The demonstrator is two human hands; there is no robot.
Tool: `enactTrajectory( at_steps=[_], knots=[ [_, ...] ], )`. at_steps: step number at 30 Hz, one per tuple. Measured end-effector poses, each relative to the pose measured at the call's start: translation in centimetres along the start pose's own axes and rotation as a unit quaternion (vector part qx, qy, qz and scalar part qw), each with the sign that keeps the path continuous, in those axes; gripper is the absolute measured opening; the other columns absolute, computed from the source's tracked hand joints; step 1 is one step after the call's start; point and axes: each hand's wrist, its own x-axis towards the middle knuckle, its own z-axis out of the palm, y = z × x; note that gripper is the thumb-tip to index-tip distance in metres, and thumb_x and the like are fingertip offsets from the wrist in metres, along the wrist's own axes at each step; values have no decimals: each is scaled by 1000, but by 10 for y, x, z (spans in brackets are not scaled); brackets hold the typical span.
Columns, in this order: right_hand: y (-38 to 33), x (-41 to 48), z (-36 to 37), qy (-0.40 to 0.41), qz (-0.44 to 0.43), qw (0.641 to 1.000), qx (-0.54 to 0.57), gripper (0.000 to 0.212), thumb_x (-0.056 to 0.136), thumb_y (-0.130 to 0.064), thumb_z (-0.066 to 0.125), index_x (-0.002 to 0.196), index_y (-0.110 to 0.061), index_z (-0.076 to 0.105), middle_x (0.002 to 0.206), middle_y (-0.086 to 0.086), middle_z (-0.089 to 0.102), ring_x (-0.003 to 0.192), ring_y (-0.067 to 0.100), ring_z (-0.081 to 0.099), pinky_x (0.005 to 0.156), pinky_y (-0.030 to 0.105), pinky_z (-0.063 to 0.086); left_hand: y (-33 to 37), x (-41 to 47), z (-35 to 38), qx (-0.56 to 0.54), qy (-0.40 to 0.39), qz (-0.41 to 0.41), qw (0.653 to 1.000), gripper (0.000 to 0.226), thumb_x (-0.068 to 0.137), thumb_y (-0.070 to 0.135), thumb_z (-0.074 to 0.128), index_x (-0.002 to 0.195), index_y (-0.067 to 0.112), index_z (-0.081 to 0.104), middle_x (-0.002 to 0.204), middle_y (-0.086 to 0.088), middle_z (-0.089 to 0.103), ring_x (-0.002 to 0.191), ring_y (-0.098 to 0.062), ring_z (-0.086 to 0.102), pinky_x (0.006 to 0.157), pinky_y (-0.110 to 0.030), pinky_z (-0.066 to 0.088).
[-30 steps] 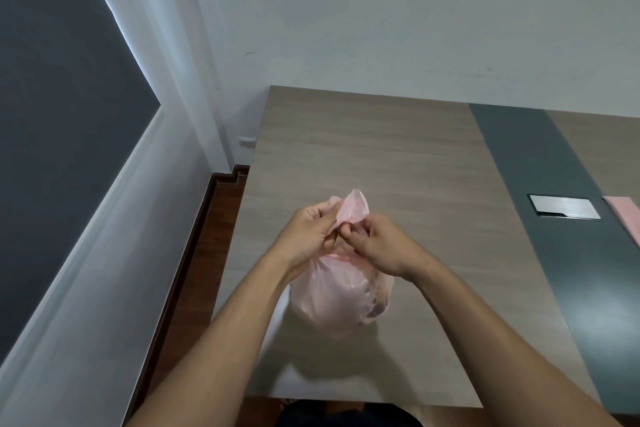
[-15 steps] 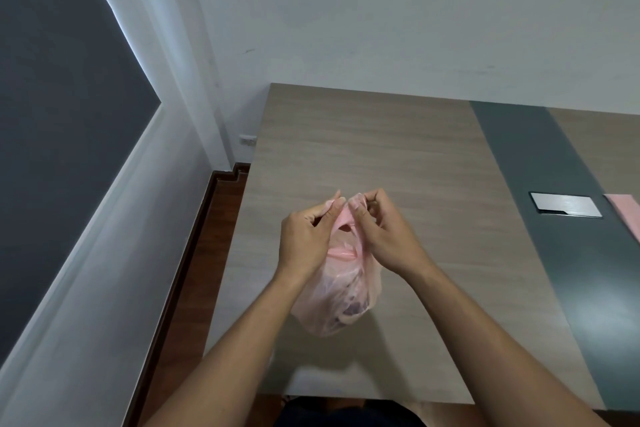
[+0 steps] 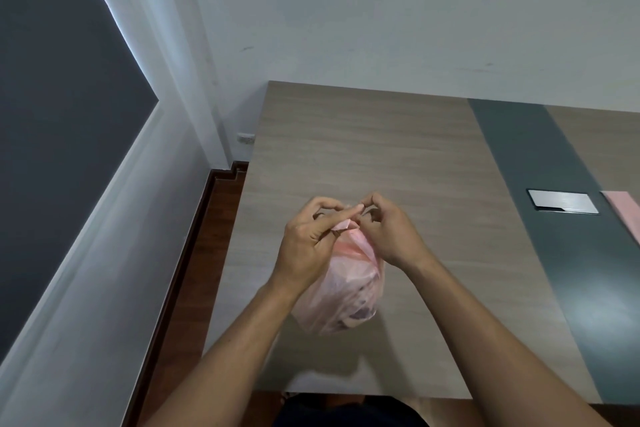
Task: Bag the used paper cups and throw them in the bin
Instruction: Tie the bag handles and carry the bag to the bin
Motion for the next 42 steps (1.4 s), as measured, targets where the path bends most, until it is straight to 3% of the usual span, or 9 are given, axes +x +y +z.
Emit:
enactTrajectory(
  at_steps=[6,10,16,19,23,27,31,36,42],
  knots=[
    [2,-4,-5,-104,-1,994,29,14,99,-36,77,96,-22,77,91,-3,80,84,10,71,81,35,57,-1,3,2,-35,7,-30,999,25,101,9,76,120,20,85,100,1,60,87,-5,62,77,-15,49],
    [-4,-13,-8,-144,40,985,89,71,102,-65,54,90,3,70,80,6,68,75,18,56,74,38,41,-7,4,5,-69,41,-162,984,20,104,24,73,118,25,86,97,3,71,90,-15,72,81,-40,61],
    [-1,-16,-14,-245,70,944,209,26,98,-32,62,94,-9,72,92,4,70,87,21,61,82,40,45,-10,1,1,-104,16,-276,956,22,105,37,69,109,25,87,62,24,68,54,5,55,56,-12,39],
    [0,-22,-15,-296,44,943,148,7,101,-13,72,104,-13,66,90,-2,70,82,13,66,72,26,52,-17,1,5,-117,1,-312,943,26,106,39,68,99,24,88,50,16,58,47,-1,43,50,-18,34],
    [10,-19,0,-204,6,978,-32,20,93,-17,76,102,-23,58,86,-11,70,76,11,60,72,34,46,-22,1,9,-158,-13,-387,908,37,103,48,70,86,19,85,55,-1,53,51,-14,44,52,-26,36],
    [18,-21,12,-131,-35,991,-1,39,94,-18,78,120,-25,49,72,-24,70,63,1,59,61,19,43,-28,1,10,-223,-33,-486,844,37,102,42,74,90,9,83,57,-1,52,52,-15,42,53,-27,37],
    [14,-23,11,-107,-109,988,-25,40,91,-17,81,117,-31,53,82,-9,65,68,9,56,64,25,44,-36,4,7,-362,-41,-558,746,21,105,20,73,102,-1,73,63,-1,53,42,-7,42,42,-19,37],
    [16,-25,8,-67,-217,971,-80,26,96,-27,82,113,-29,63,113,-14,66,87,-5,60,71,12,42,-44,6,8,-332,-57,-552,763,23,106,17,70,86,5,69,63,-2,52,42,-8,43,43,-21,34],
    [22,-21,17,-45,-273,955,-104,16,104,-40,72,113,-27,75,114,-9,65,93,-8,58,81,14,45,-51,5,10,-316,-55,-548,773,25,107,19,69,86,4,70,63,-3,56,44,-9,45,43,-22,35]
  ],
)
